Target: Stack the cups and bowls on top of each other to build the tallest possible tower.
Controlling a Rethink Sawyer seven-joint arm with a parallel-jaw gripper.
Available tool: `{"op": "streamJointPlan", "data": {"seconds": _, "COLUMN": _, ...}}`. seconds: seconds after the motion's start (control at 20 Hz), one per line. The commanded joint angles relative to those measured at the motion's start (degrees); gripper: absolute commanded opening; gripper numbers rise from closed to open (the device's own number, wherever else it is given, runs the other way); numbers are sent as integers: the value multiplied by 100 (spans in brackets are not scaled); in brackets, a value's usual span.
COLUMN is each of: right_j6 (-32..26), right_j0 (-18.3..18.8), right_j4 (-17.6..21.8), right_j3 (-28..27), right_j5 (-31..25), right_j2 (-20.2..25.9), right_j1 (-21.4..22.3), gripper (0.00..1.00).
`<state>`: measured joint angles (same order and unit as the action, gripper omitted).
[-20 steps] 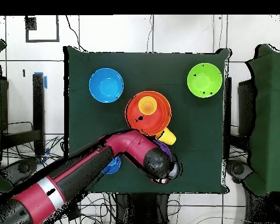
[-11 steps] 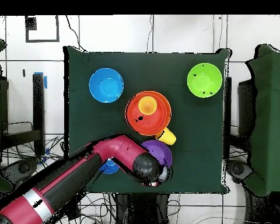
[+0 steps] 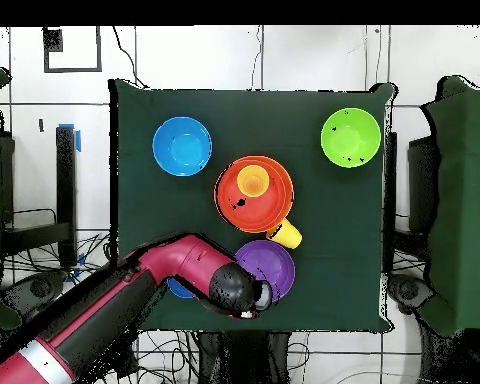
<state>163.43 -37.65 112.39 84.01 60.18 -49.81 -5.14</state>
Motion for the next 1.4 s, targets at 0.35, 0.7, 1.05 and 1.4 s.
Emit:
{"op": "streamJointPlan", "data": {"seconds": 0.35, "right_j6": 41, "right_j0": -213, "right_j4": -574, "right_j3": -26, "right_j5": -421, "right_j2": 1428, "right_j1": -1, "gripper": 100}}
{"op": "streamJointPlan", "data": {"seconds": 0.7, "right_j6": 168, "right_j0": -305, "right_j4": -677, "right_j3": -83, "right_j5": -468, "right_j2": 1461, "right_j1": -68, "gripper": 100}}
{"op": "streamJointPlan", "data": {"seconds": 1.05, "right_j6": 284, "right_j0": -416, "right_j4": -892, "right_j3": -110, "right_j5": -541, "right_j2": 1502, "right_j1": -132, "gripper": 100}}
{"op": "streamJointPlan", "data": {"seconds": 1.4, "right_j6": 478, "right_j0": -543, "right_j4": -1124, "right_j3": -209, "right_j5": -645, "right_j2": 1580, "right_j1": -219, "gripper": 100}}
